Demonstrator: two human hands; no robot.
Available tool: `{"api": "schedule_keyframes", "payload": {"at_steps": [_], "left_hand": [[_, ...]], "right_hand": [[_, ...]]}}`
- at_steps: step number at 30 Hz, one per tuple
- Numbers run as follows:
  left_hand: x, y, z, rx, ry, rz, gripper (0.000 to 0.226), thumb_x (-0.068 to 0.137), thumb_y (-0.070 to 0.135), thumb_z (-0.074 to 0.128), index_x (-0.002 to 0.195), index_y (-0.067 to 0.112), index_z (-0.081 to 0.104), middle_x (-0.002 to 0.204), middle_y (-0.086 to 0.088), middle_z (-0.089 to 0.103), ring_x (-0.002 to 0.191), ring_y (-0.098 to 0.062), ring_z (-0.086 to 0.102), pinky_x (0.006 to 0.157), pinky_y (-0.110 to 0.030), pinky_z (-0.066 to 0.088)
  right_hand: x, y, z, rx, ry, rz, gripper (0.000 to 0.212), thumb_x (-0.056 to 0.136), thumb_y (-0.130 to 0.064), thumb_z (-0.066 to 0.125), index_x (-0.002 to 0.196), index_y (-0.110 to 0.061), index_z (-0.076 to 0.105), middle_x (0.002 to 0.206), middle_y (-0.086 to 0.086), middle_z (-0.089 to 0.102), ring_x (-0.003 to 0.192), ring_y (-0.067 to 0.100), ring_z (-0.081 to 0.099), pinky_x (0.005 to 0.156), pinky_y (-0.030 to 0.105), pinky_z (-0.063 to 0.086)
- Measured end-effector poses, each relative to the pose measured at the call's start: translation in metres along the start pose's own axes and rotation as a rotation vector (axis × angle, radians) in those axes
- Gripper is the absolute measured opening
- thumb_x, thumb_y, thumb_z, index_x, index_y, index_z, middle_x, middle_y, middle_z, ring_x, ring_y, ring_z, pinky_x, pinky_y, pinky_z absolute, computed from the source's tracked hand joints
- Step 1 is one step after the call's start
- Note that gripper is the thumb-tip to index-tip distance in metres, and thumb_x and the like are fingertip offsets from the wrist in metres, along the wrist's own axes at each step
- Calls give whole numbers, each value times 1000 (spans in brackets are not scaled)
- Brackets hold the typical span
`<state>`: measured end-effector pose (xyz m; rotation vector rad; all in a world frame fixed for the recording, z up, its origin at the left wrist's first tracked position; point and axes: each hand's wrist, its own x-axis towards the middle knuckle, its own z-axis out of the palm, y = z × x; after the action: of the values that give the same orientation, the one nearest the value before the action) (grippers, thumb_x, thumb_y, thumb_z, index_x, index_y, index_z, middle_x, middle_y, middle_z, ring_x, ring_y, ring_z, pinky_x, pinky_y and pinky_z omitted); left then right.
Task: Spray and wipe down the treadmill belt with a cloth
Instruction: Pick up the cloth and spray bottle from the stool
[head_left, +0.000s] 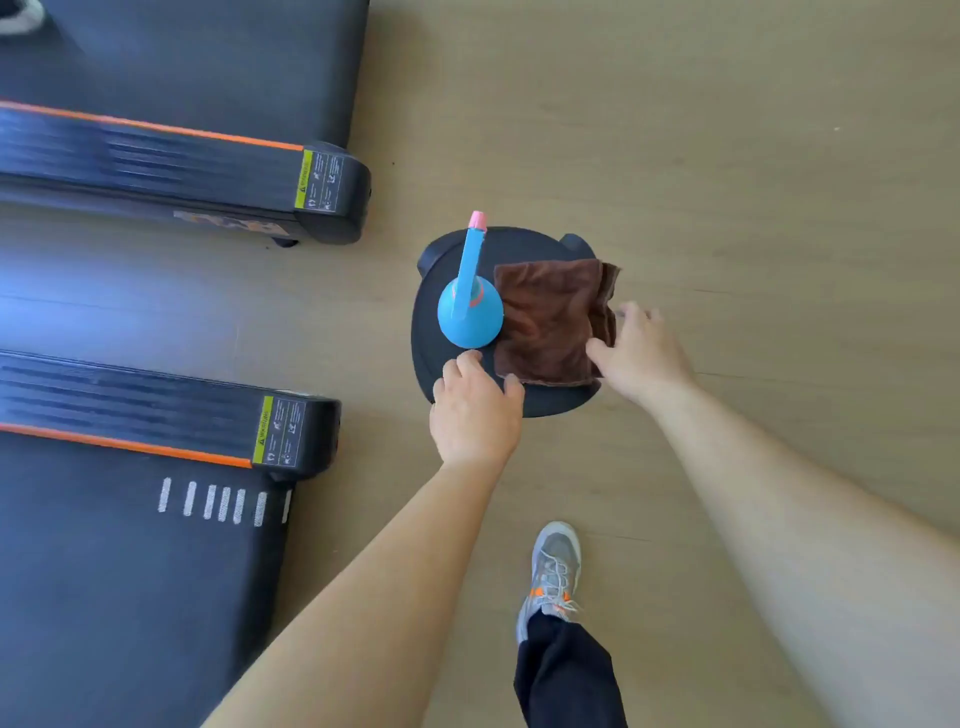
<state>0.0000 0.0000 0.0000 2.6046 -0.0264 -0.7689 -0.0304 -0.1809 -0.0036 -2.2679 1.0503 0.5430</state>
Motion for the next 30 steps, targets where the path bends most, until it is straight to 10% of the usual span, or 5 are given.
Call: {"api": "schedule_keyframes", "payload": {"at_steps": [10,15,22,27,30], "left_hand": [[25,2,59,-263,57,-143,49,103,48,55,140,17,52,133,-1,61,121,-22,60,98,-43,53],[20,7,50,-345,31,-245,21,97,39,64,111,24,61,96,6,68,91,-16,65,73,-31,48],[-35,-14,47,-214,-195,-294,17,82,37,67,83,20,64,89,2,68,84,-21,64,65,-31,48],[-17,-11,42,-363,-89,-272,50,91,34,69,134,17,51,112,5,61,106,-19,61,89,-36,52],[-3,1,46,-391,-88,-302,52,95,34,71,135,15,46,121,-6,63,111,-26,65,96,-45,59]], "right_hand": [[42,6,44,55,154,65,70,80,-57,76,125,-10,52,126,9,54,119,31,53,81,39,43],[40,16,42,152,153,7,56,80,-44,81,121,-13,59,116,5,64,108,28,60,87,39,50],[4,40,27,13,-164,-34,45,83,-33,77,124,-19,64,109,-1,70,108,29,65,89,37,52],[-17,43,34,-192,164,-150,66,80,-35,81,134,-21,46,128,9,46,114,32,51,77,37,44],[-22,42,47,-275,160,-422,45,84,-30,78,123,-23,58,122,3,46,109,27,51,75,33,42]]}}
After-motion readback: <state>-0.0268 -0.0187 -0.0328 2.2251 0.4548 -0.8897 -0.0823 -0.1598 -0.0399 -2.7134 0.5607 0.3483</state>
